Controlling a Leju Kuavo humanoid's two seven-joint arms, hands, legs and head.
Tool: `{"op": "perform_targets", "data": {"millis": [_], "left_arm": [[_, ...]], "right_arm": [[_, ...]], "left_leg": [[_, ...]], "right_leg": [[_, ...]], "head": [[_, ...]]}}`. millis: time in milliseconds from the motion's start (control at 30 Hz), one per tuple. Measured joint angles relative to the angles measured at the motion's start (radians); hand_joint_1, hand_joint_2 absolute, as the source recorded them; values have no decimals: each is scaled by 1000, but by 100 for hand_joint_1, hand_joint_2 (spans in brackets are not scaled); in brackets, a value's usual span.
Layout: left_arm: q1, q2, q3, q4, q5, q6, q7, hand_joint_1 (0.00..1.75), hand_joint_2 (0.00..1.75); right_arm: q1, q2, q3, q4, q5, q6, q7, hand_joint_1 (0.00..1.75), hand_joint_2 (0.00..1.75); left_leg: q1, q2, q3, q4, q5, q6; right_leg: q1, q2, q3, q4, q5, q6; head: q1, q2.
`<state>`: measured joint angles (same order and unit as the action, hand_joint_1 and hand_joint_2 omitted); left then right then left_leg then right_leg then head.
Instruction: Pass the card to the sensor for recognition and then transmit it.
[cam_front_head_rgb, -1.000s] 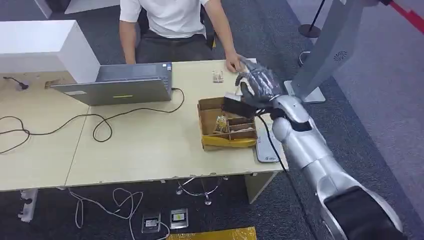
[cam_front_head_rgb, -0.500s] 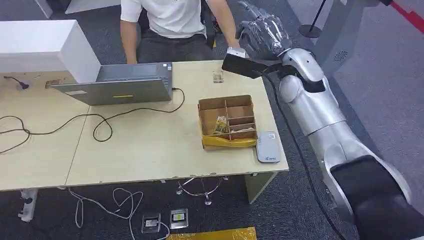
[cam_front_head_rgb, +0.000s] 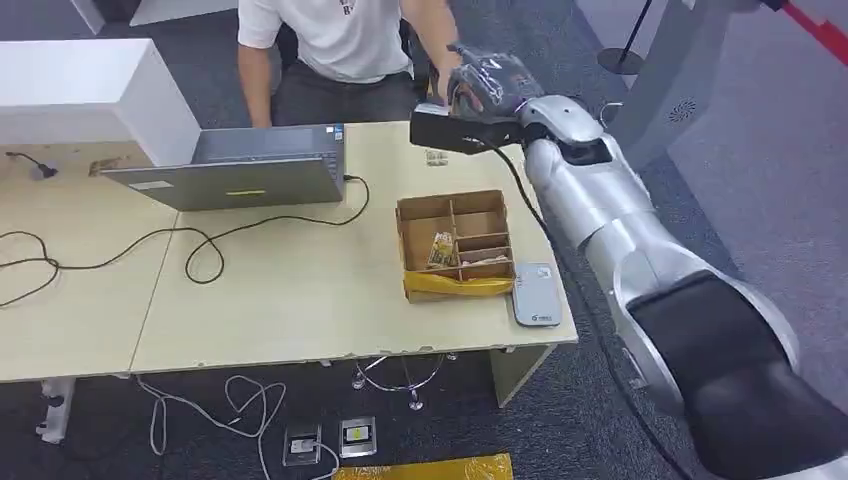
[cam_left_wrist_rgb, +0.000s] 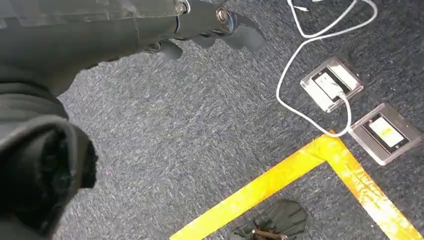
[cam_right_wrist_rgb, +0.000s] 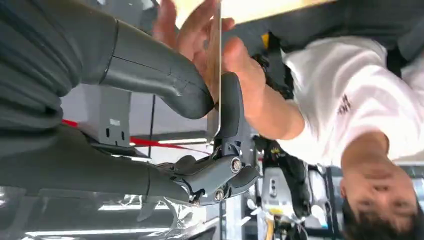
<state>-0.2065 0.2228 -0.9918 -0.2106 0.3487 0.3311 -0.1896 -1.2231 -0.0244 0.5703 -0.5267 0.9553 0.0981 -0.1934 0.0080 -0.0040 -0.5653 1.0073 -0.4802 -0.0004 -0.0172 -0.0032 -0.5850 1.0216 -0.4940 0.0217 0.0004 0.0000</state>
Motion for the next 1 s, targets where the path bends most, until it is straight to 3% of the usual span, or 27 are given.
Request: {"op": "perform_targets", "data": {"millis": [233, 267, 300, 500, 600, 833, 1000], "left_arm": [[5, 0, 0, 0, 20, 10, 0, 0, 0], [7, 0, 0, 0, 21, 13, 0, 0, 0], [9, 0, 0, 0, 24, 13, 0, 0, 0], [18, 0, 0, 0, 31, 17, 0, 0, 0], [24, -2, 0, 0, 33, 34, -2, 0, 0], [36, -14, 0, 0, 35, 73, -18, 0, 0], [41, -27, 0, 0, 41, 103, -24, 0, 0]], "right_arm": [[-23, 37, 21, 77, 14, 10, 52, 175, 175], [-24, 39, 25, 82, 14, 9, 54, 120, 175], [-25, 42, 26, 89, 15, 6, 56, 0, 175], [-26, 51, 29, 120, 22, -32, 33, 0, 175], [-36, 51, 29, 131, -7, -85, 4, 0, 175], [-80, 23, 20, 143, -81, -245, -77, 0, 175], [-88, -39, -20, 143, -148, -408, -156, 0, 175]], "left_leg": [[0, 0, 0, 0, 0, 0], [0, 0, 0, 0, 0, 0], [0, 0, 0, 0, 0, 0], [0, 0, 0, 0, 0, 0], [0, 0, 0, 0, 0, 0], [0, 0, 1, 0, 0, 0], [-1, 0, 1, 1, 0, 0]], "right_leg": [[0, 0, 0, 0, 0, 0], [0, 0, 0, 0, 0, 0], [0, 0, 0, 0, 0, 0], [0, 0, 0, 0, 0, 0], [0, 0, 0, 0, 0, 0], [0, 0, 0, 0, 0, 0], [-1, 0, 0, -1, 0, 0]], "head": [[0, 0], [0, 0], [0, 0], [0, 0], [0, 0], [0, 0], [0, 0]]}}
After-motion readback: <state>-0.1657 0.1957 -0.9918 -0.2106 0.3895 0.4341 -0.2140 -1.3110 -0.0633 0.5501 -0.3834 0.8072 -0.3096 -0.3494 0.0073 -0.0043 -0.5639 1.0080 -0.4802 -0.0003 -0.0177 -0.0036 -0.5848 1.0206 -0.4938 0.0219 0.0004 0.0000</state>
